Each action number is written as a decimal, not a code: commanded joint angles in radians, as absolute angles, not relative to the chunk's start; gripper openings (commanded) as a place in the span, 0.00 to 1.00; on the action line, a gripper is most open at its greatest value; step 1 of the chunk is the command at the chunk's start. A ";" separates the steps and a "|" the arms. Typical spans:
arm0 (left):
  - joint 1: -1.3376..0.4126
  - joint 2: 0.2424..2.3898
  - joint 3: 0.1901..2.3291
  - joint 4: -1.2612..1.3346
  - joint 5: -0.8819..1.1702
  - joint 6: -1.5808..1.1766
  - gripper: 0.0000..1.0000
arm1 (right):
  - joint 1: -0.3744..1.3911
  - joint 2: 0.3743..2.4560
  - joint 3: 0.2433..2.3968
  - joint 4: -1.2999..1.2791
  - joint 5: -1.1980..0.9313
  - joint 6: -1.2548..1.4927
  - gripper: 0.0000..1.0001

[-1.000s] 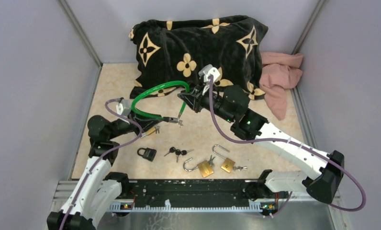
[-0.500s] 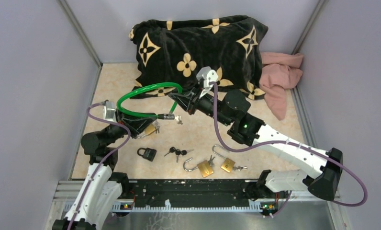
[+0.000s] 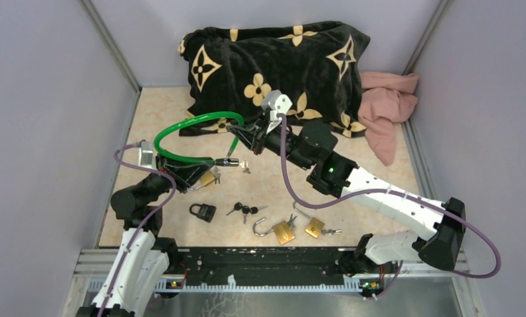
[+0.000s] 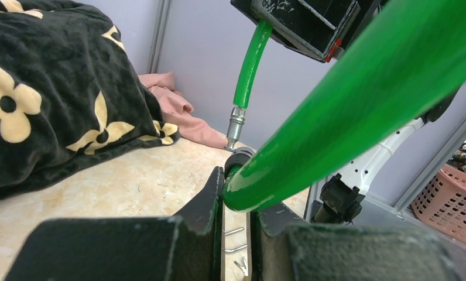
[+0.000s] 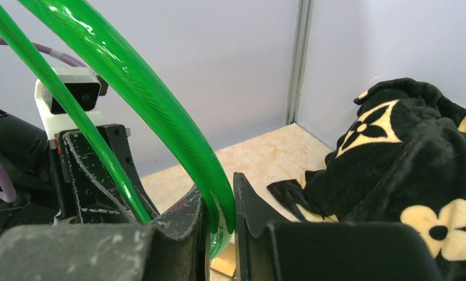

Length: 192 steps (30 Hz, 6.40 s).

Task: Lock with the key
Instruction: Lock the lock.

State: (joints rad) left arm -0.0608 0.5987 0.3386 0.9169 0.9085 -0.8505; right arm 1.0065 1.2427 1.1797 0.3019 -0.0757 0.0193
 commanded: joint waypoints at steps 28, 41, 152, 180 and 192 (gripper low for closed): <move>-0.037 0.568 0.316 0.884 0.838 -0.867 0.00 | 1.028 1.268 1.300 0.325 -0.155 -0.008 0.00; -0.032 0.559 0.313 0.913 0.818 -0.904 0.00 | 1.028 1.278 1.281 0.301 -0.142 0.027 0.00; -0.098 0.645 0.381 1.105 0.982 -0.754 0.57 | 1.163 1.329 1.414 0.225 -0.285 -0.132 0.00; -0.101 0.630 0.355 1.191 0.856 -0.979 0.23 | 1.163 1.397 1.451 0.238 -0.333 -0.082 0.00; -0.074 0.547 0.310 1.195 0.628 -1.109 0.00 | 1.163 1.436 1.462 0.238 -0.361 -0.063 0.02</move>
State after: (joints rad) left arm -0.0895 0.5827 0.3225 1.1450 0.7689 -1.0393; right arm 1.1301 1.3979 1.4296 0.2512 -0.2604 -0.1081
